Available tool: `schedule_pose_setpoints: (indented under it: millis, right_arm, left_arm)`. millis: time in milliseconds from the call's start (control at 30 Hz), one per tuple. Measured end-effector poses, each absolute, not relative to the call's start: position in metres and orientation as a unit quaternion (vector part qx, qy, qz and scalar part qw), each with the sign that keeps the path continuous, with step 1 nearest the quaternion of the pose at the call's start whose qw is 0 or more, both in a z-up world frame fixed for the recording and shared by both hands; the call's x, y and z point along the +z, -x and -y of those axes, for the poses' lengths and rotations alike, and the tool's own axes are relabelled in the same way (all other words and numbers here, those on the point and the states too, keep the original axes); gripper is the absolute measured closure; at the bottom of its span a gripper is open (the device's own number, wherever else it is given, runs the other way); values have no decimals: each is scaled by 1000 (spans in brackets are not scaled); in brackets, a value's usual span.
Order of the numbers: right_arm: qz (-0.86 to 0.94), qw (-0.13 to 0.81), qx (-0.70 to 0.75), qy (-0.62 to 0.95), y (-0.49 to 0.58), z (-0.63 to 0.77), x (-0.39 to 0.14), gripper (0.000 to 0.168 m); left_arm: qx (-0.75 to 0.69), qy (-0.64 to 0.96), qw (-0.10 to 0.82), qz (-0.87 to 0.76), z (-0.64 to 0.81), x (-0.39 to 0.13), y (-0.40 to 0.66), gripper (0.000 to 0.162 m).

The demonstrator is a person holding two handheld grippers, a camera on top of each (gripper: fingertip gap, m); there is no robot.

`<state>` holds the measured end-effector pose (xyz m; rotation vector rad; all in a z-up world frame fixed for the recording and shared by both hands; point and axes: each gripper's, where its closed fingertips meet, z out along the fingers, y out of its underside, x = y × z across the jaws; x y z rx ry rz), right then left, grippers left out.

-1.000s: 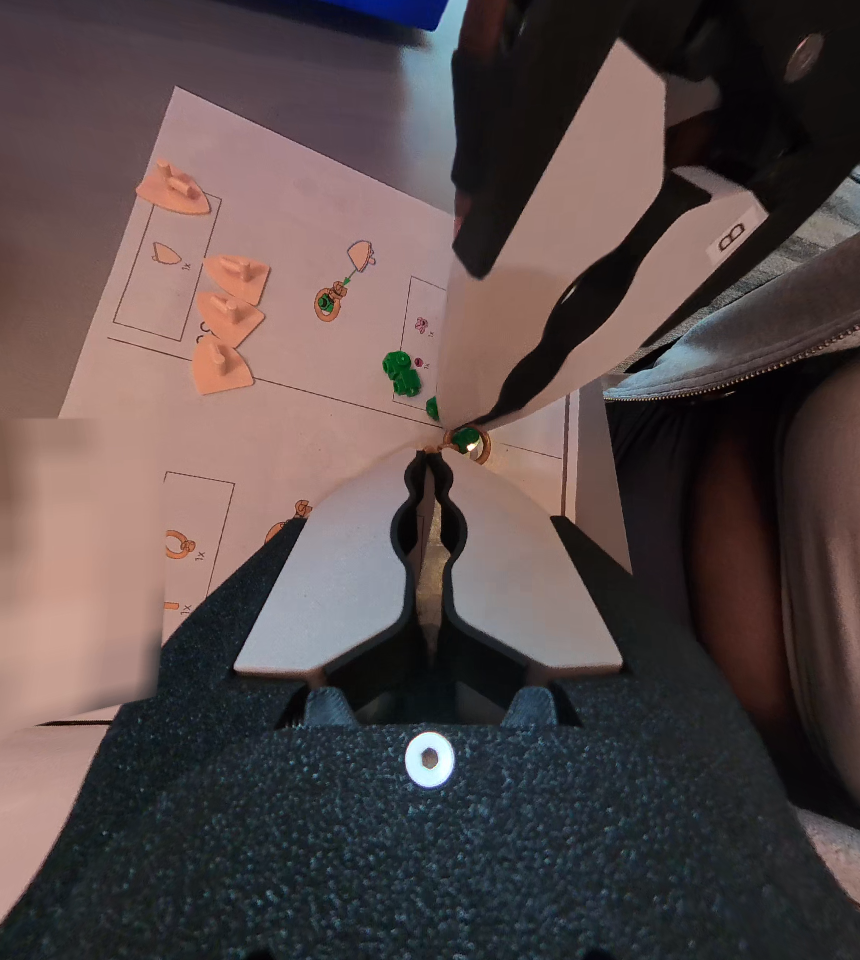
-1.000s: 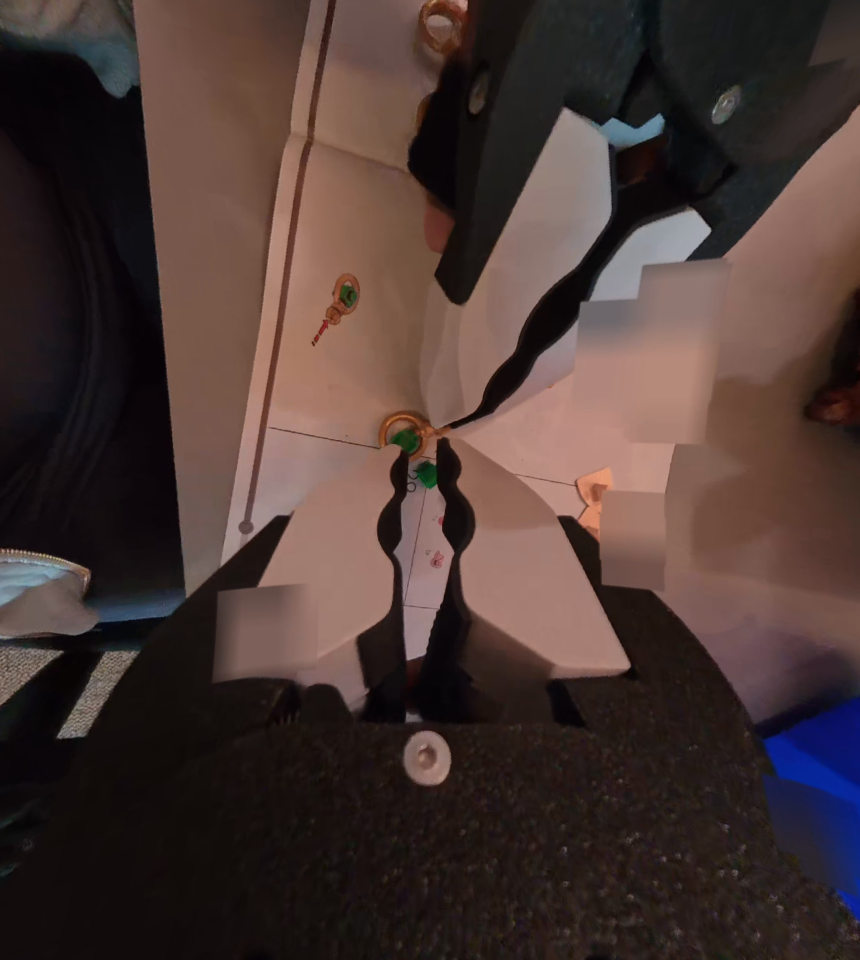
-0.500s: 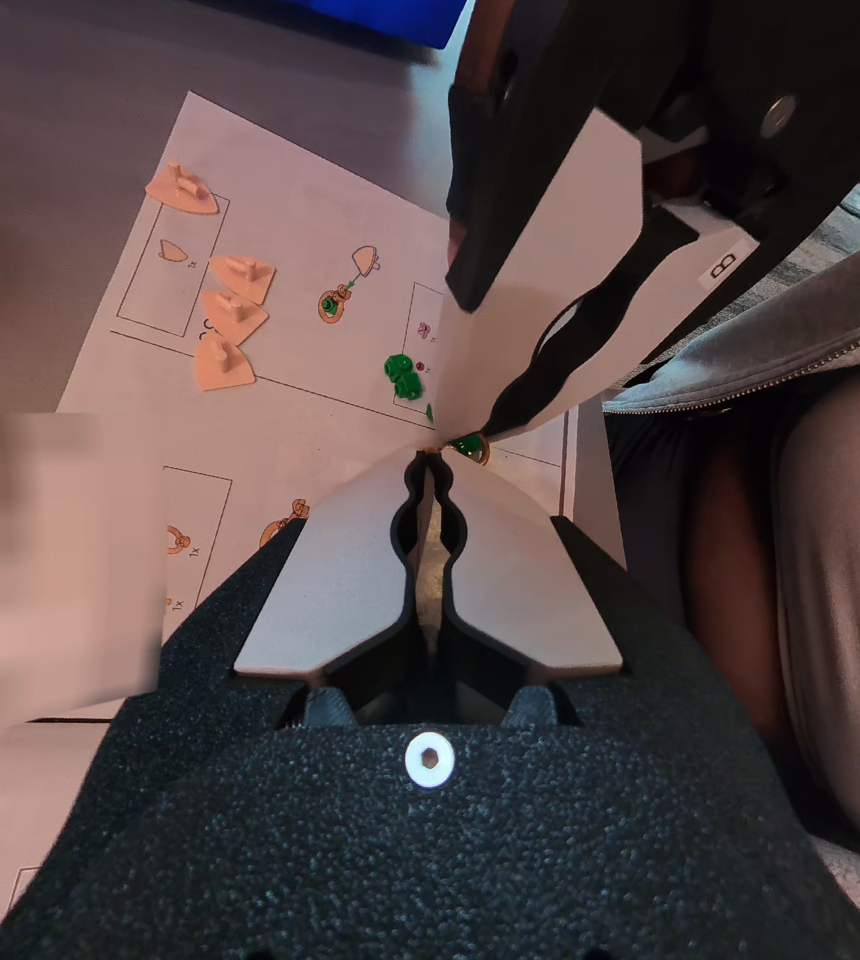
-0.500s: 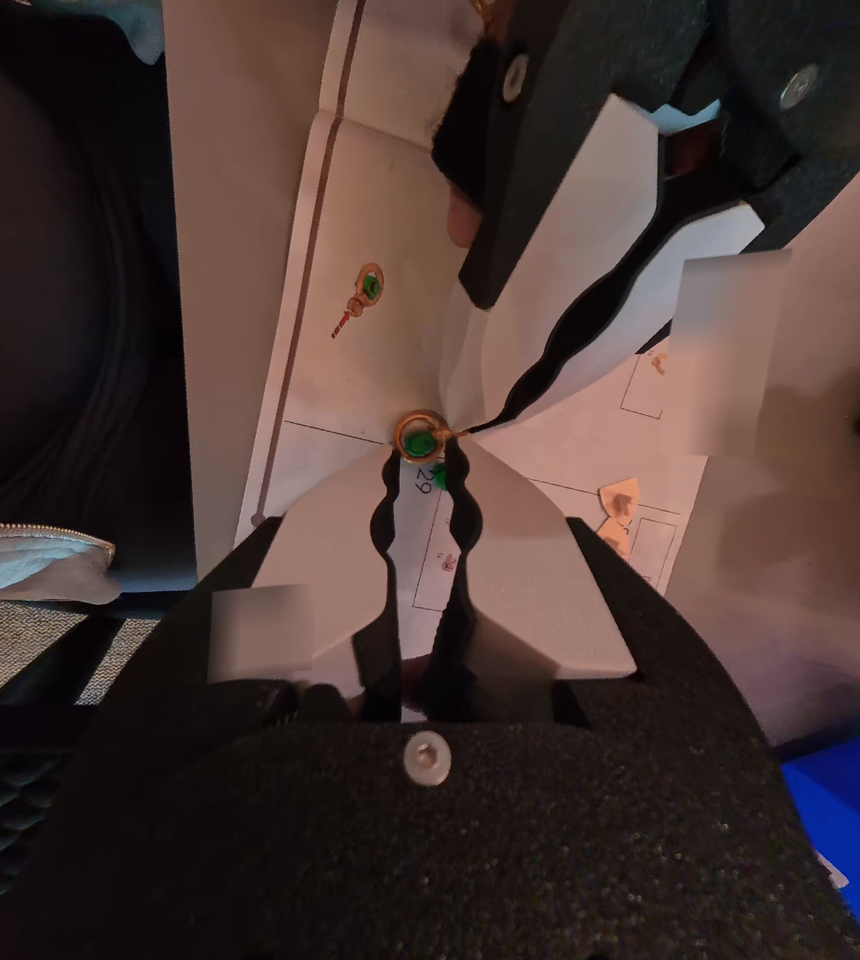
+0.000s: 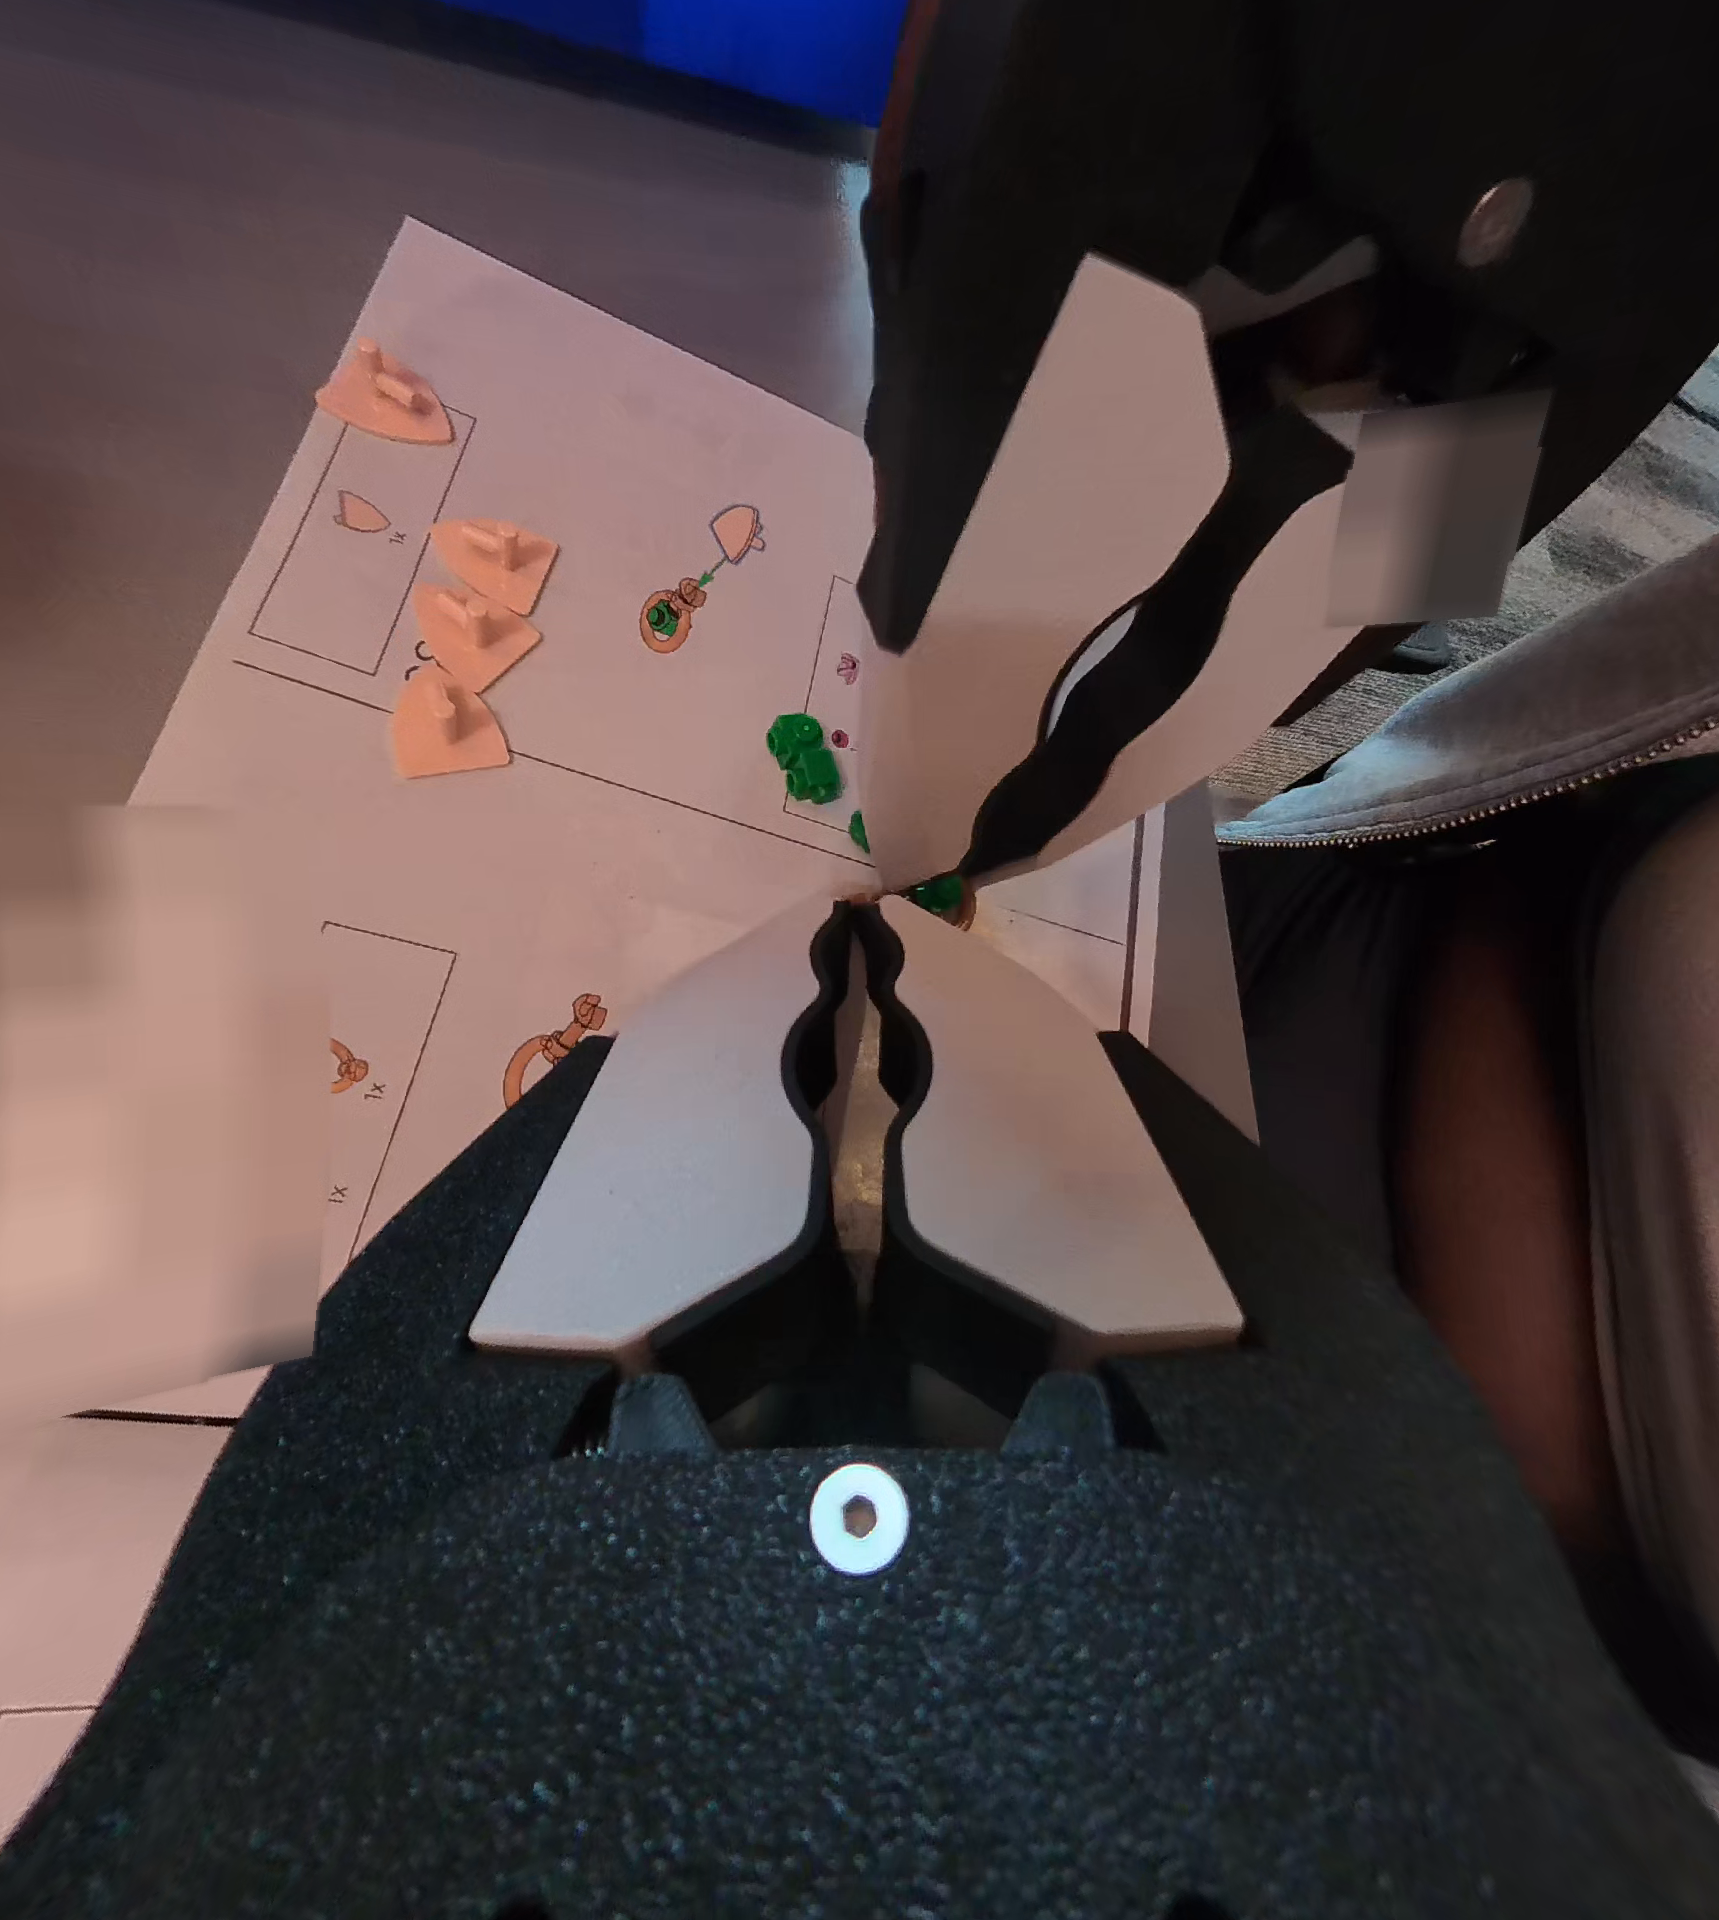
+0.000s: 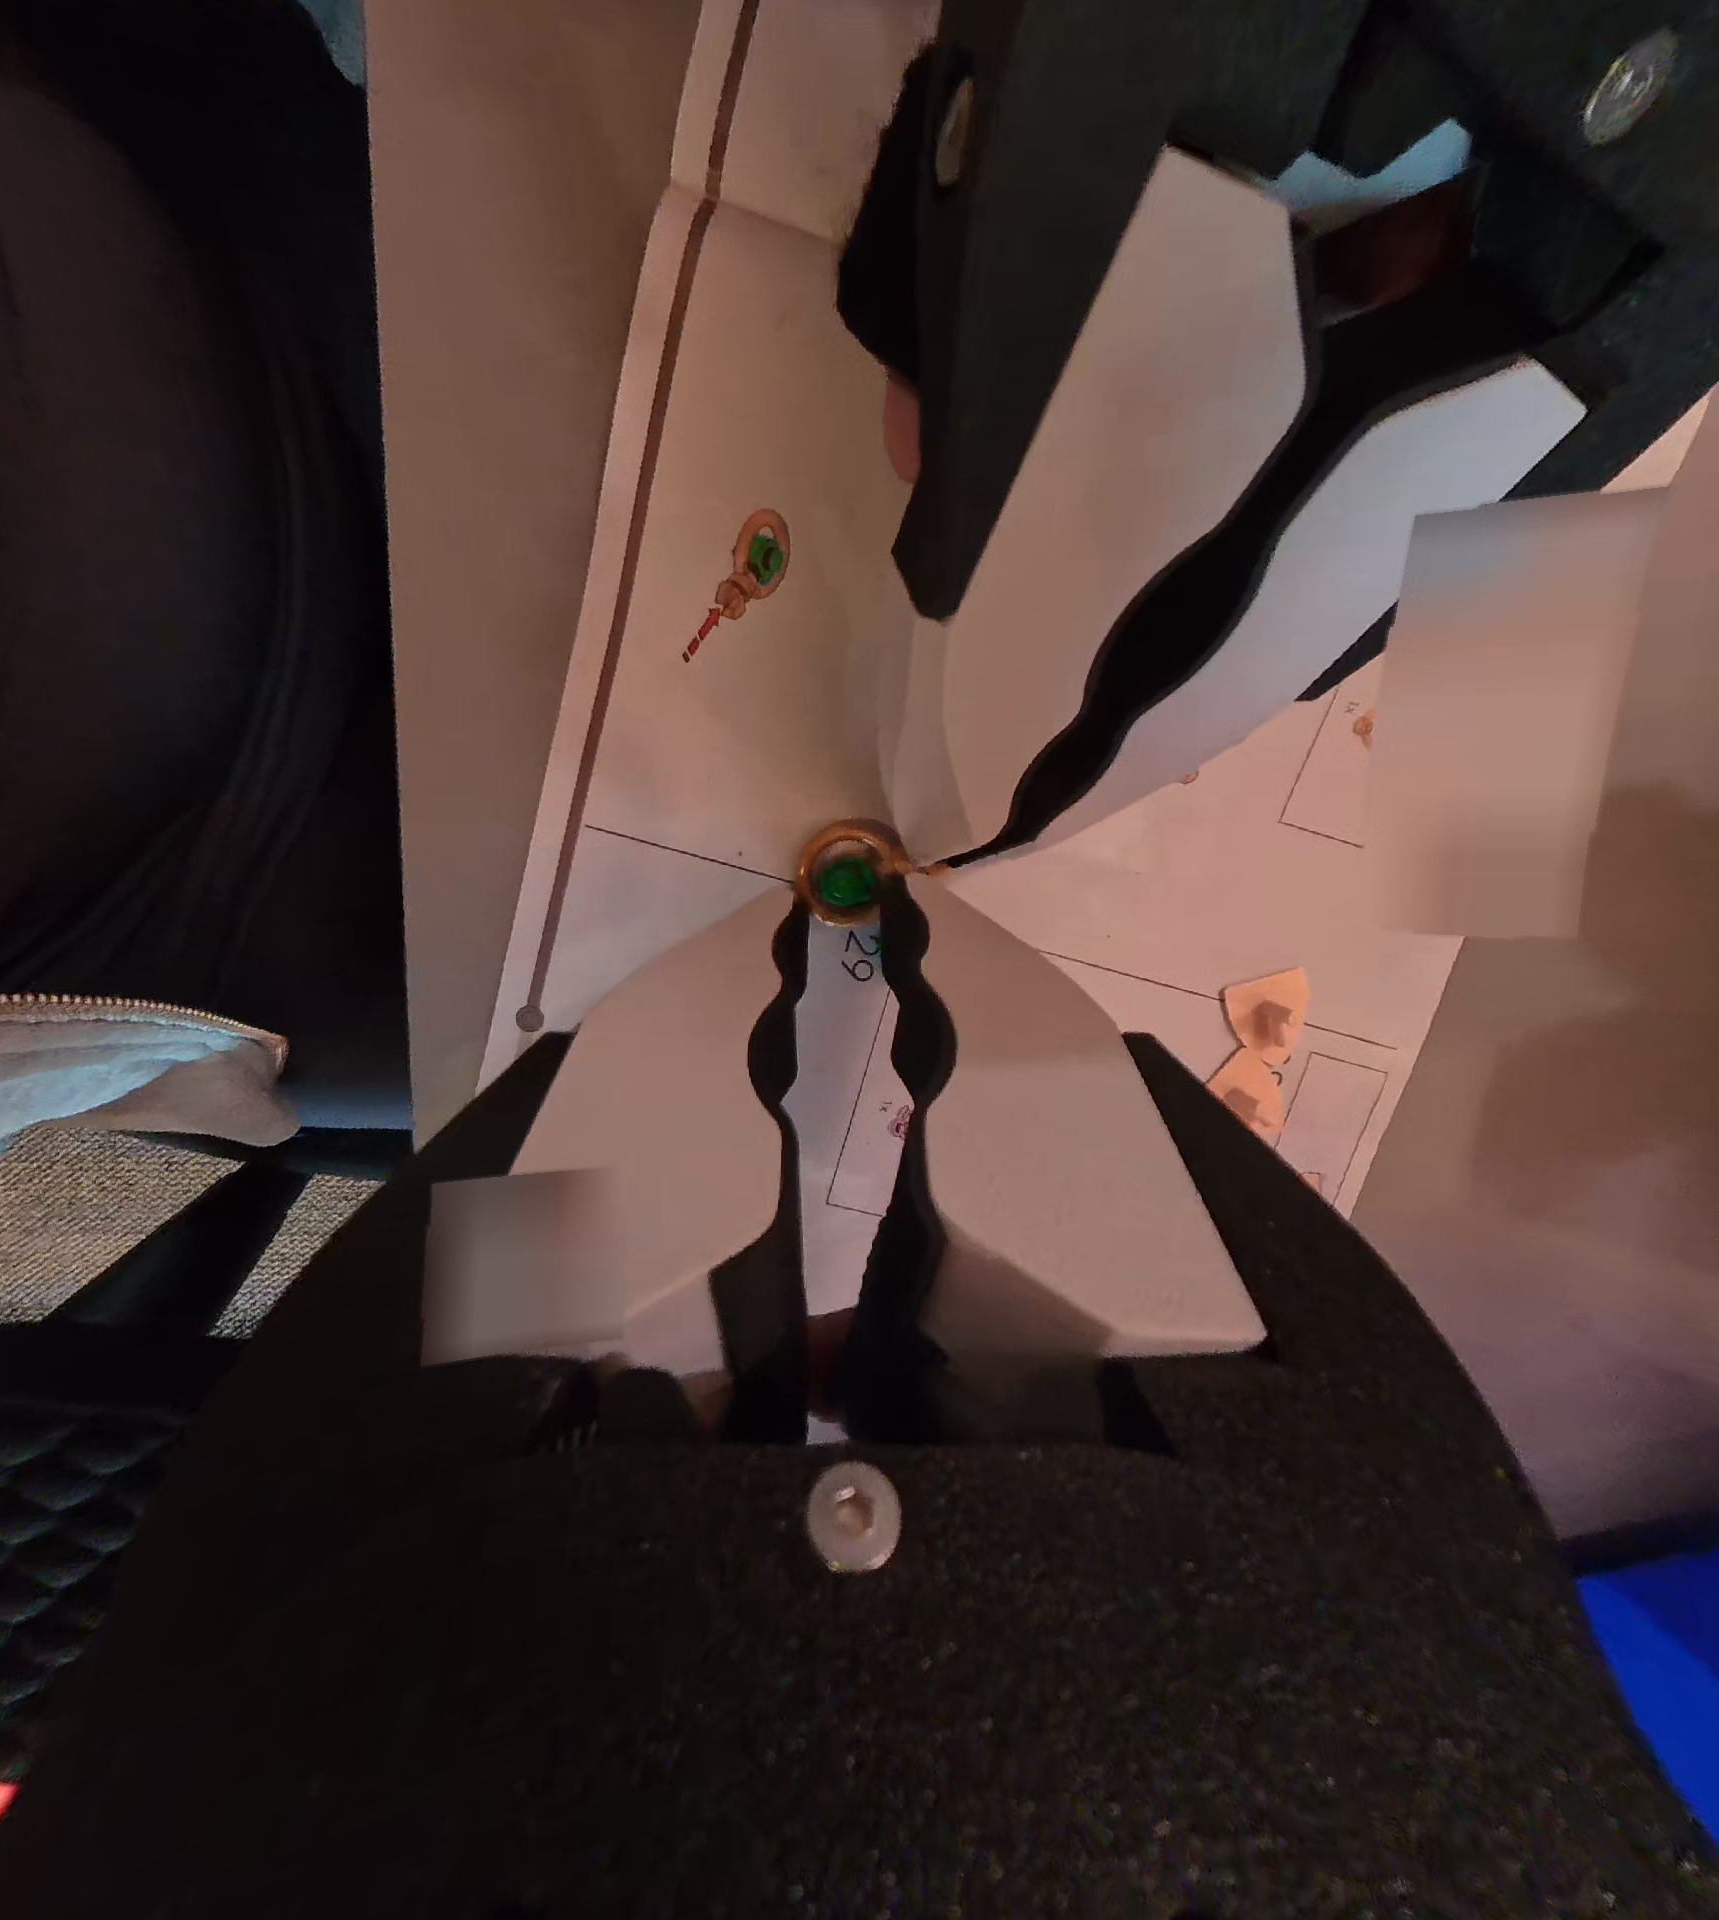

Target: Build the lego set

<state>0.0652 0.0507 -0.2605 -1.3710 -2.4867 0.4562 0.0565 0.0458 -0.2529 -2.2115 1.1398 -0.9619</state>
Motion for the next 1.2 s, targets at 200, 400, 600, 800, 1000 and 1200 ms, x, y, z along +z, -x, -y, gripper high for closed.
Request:
schedule_pose_setpoints:
  millis: [200, 400, 600, 800, 1000, 1200]
  right_arm:
    - [871, 88, 163, 456, -66, -52, -259, 154]
    - [870, 77, 178, 454, -63, -55, -253, 147]
    - [865, 83, 186, 458, -60, -54, -254, 148]
    - [865, 83, 187, 458, -59, -54, -256, 149]
    - [864, 85, 185, 460, -59, -54, -256, 150]
    - [858, 73, 186, 473, -60, -53, -257, 152]
  left_arm:
    - [-350, 804, 234, -421, -45, -253, -57, 160]
    - [-351, 802, 234, -423, -45, -253, -57, 160]
    - [-351, 800, 234, -427, -46, -253, -57, 160]
    - [-352, 799, 233, -429, -45, -253, -57, 160]
    - [-351, 799, 234, -429, -45, -253, -57, 160]
    - [-347, 797, 239, -433, -45, -253, -57, 160]
